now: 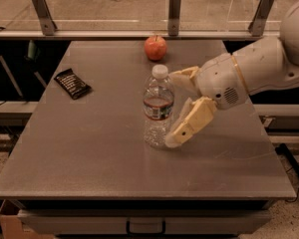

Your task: Move water bottle near apple

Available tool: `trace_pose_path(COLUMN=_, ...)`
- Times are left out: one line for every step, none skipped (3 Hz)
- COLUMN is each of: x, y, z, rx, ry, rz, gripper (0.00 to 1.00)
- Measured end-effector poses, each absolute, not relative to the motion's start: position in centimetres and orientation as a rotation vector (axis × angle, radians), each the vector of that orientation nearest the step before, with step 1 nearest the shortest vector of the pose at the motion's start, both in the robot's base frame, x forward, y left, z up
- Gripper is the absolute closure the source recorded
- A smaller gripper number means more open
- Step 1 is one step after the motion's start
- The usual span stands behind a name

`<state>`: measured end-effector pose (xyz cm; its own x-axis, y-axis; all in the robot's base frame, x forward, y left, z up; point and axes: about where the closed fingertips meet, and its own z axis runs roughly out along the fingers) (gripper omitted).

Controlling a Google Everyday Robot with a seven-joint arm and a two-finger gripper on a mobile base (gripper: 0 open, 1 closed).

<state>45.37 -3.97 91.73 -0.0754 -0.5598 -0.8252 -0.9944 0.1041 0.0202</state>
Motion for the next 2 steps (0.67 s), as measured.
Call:
trace_pose_path(x=44.3, y=-0.9, z=91.0, rx=-1.501, ry=1.646, rz=0.936, gripper=0.16)
trace_pose_path(x=43.9, y=0.6, z=91.0, rx=-1.477, ry=1.605, rz=0.991, gripper=0.39)
